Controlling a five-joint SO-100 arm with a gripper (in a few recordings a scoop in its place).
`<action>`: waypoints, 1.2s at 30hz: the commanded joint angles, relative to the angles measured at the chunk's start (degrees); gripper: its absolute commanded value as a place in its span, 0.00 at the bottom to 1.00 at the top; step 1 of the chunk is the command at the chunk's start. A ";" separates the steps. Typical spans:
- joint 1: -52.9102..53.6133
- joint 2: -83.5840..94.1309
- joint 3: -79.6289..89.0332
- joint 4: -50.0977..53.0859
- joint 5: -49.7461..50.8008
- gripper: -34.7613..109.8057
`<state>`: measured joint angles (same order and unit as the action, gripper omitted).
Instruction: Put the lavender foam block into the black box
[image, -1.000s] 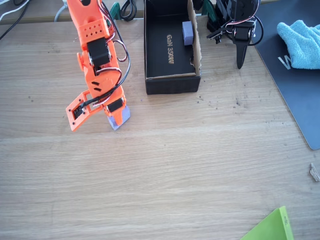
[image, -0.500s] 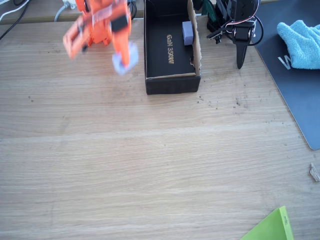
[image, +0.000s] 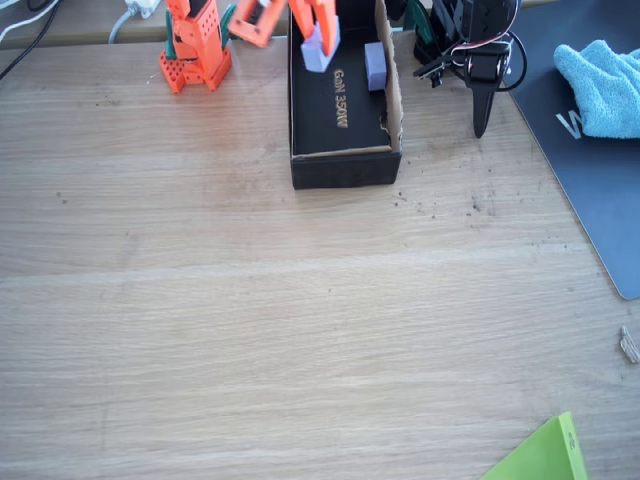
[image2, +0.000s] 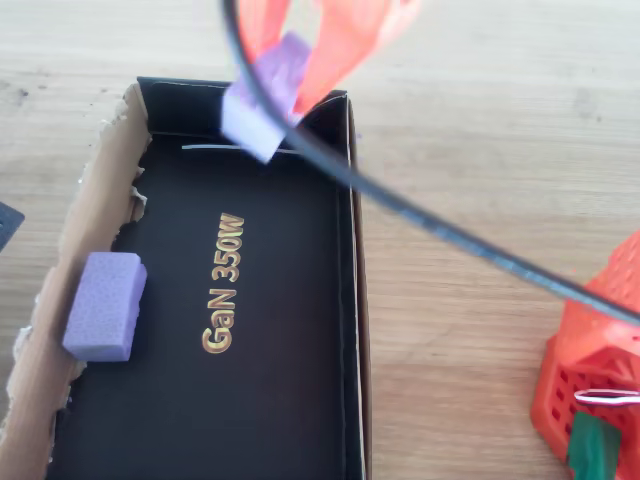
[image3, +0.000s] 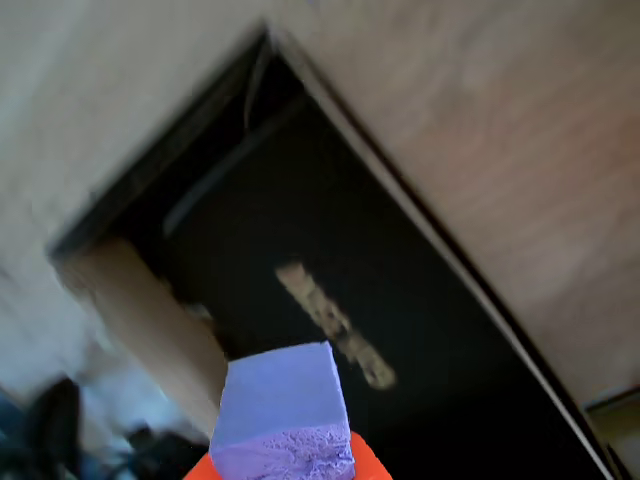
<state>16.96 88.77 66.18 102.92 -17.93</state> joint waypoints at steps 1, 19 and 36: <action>-3.78 1.05 -0.79 0.79 -6.24 0.24; -8.44 1.41 -1.67 3.34 -9.05 0.54; 6.50 12.57 8.61 -2.55 12.92 0.24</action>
<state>18.72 91.85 70.22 101.34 -13.45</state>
